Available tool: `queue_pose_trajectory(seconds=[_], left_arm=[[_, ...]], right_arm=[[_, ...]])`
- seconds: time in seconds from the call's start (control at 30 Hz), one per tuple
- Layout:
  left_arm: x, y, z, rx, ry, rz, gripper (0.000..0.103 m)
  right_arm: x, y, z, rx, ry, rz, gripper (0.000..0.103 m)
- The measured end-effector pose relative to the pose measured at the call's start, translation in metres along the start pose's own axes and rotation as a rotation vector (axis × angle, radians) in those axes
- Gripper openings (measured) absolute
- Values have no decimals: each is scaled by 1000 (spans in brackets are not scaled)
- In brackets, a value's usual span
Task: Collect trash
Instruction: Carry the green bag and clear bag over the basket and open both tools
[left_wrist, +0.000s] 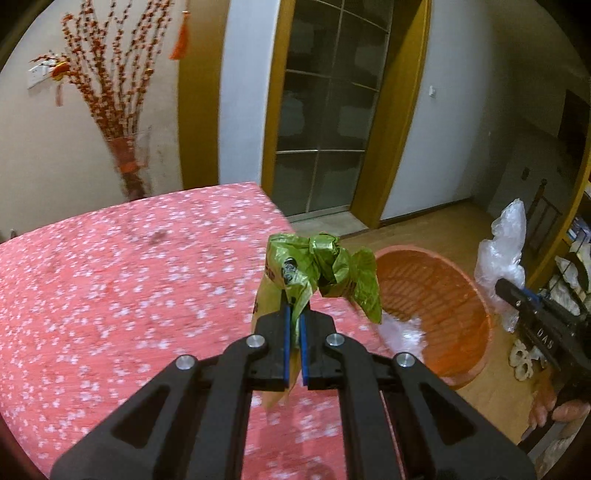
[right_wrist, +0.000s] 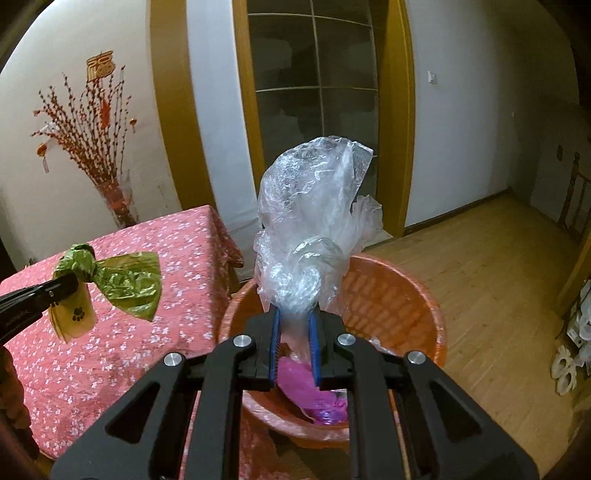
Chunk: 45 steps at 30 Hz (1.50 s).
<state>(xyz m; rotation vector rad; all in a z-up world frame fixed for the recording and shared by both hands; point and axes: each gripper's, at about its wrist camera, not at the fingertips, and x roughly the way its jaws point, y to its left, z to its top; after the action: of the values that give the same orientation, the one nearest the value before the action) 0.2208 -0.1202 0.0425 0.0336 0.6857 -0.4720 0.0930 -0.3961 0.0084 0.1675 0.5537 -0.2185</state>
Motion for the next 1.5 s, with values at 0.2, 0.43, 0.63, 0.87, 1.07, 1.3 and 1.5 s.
queue_pose_trajectory(seconds=[0.2, 0.43, 0.63, 0.87, 1.07, 1.3, 1.5], left_arm=[[17, -34, 6, 16, 11, -53, 6], [39, -67, 8, 34, 34, -95, 6], [60, -84, 7, 46, 61, -114, 6], [82, -94, 7, 49, 90, -134, 6], [97, -107, 2, 62, 123, -140, 9], [105, -100, -6, 61, 150, -127, 32], [92, -87, -6, 53, 126, -92, 43]], right_arm=[[1, -18, -4, 27, 7, -15, 13], [11, -30, -2, 58, 19, -25, 13], [14, -42, -5, 79, 23, -28, 13], [20, -47, -3, 89, 24, -18, 13], [29, -50, -2, 106, 36, 4, 19], [27, -52, -6, 108, 54, -5, 33], [10, -53, -4, 112, 23, -15, 51]])
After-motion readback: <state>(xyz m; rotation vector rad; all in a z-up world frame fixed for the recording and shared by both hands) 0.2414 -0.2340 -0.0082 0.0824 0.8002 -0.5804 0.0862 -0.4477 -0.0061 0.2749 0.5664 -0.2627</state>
